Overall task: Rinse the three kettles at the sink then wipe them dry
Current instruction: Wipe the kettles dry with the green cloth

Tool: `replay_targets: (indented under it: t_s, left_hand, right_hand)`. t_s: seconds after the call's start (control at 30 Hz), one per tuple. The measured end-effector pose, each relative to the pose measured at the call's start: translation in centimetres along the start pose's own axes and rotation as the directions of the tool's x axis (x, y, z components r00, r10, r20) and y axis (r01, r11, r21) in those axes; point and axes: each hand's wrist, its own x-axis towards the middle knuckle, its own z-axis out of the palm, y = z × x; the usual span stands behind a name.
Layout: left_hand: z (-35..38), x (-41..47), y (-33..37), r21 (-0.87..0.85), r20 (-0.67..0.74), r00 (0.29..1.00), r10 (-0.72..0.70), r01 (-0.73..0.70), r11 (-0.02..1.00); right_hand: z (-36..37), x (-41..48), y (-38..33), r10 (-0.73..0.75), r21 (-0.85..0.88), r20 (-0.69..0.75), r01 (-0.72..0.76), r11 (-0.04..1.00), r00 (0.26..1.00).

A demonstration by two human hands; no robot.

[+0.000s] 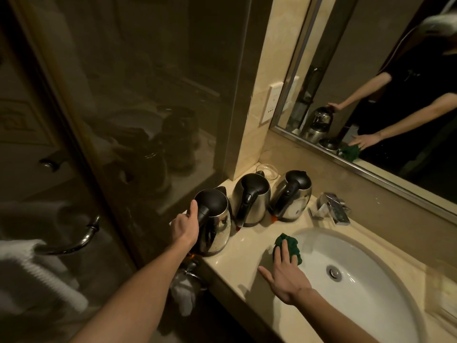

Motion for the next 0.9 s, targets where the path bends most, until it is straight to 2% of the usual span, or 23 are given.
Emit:
replay_targets:
  t_s: [0.23, 0.53, 0.73, 0.9]
  left_hand:
    - [0.5, -2.8, -0.9, 0.02, 0.052, 0.999, -0.005, 0.004, 1.0]
    - [1.7, -5.5, -1.5, -0.054, 0.098, 0.995, -0.012, 0.018, 0.998]
    - [3.1, -7.1, -1.9, -0.039, 0.105, 0.994, 0.038, -0.034, 0.999]
    - [4.6, -8.4, -1.8, 0.016, 0.132, 0.988, 0.079, -0.082, 0.997]
  right_hand:
    - [0.9, -0.3, 0.0, 0.022, 0.034, -0.054, -0.02, 0.999, 0.998]
    - [0.9, -1.1, 0.6, 0.06, 0.088, -0.107, -0.051, 0.995, 0.992]
    - [1.1, -1.2, 0.9, 0.117, 0.279, -0.156, -0.07, 0.958, 0.981]
    - [0.5, -1.1, -0.1, 0.239, 0.566, -0.211, -0.081, 0.82, 0.948]
